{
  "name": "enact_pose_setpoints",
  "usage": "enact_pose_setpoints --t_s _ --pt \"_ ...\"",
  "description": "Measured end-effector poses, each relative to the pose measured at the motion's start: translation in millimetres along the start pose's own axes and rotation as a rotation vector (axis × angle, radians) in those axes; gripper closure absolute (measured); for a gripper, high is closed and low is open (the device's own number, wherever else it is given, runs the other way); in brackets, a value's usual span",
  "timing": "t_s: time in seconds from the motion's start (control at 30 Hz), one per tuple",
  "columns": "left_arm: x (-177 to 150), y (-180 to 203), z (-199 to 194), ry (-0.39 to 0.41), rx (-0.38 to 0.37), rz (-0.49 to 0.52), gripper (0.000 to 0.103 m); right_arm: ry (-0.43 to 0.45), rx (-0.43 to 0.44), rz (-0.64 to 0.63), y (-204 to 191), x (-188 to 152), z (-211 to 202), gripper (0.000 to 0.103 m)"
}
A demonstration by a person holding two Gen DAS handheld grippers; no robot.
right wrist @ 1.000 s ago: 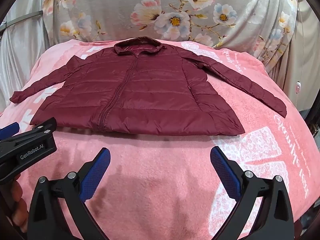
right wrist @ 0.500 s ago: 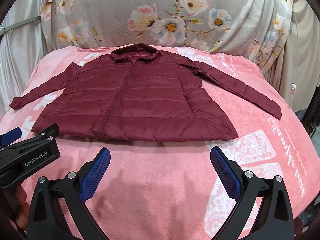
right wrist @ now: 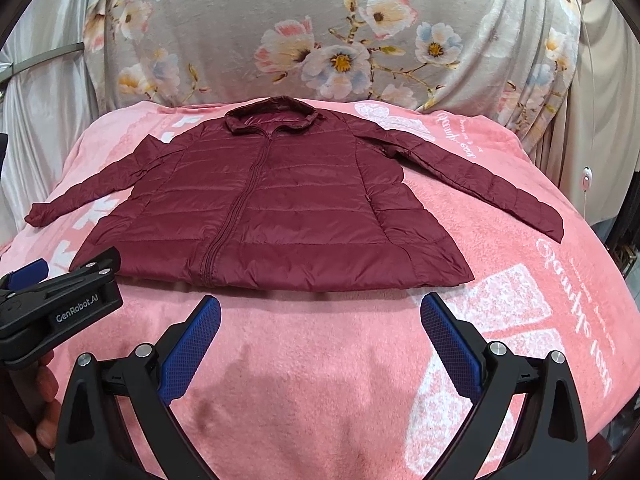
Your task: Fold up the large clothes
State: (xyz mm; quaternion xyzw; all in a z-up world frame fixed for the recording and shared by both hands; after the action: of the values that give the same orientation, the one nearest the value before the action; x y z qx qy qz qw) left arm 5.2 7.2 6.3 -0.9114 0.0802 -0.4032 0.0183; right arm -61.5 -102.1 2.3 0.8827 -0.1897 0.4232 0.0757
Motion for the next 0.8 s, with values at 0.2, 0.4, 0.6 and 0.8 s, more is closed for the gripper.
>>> enact_pose_setpoints --t_s 0.2,0.4,0.6,0.8 --pt "0.8 7.2 -0.1 0.003 -0.020 0.001 0.005 -0.015 -0.011 0.007 4.5 -3.5 2.0 0.005" --pt "1.8 7.1 -3.4 0.013 -0.036 -0.005 0.005 -0.023 -0.005 0.009 6.4 -4.7 3.8 0.005" --pt "0.7 1.4 0.3 0.008 -0.042 -0.034 0.005 -0.039 0.011 0.007 1.9 -5.8 9.7 0.005" --pt "0.3 2.0 5.4 0.001 -0.042 -0.031 0.005 -0.054 0.017 0.010 0.4 -2.1 17.7 0.005"
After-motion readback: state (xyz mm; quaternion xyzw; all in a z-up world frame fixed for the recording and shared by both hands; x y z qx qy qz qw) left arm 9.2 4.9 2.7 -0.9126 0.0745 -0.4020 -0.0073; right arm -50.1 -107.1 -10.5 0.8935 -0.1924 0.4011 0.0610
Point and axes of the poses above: each gripper's, at about its wrist camera, not at the fingertips, and z roughly the way its jaws point, y to its right, x to its top, the point moved 1 cm from there along z, roughly the way its jaws point, and after that the axes turned 5 degrees about z, right-handed, at the moved point
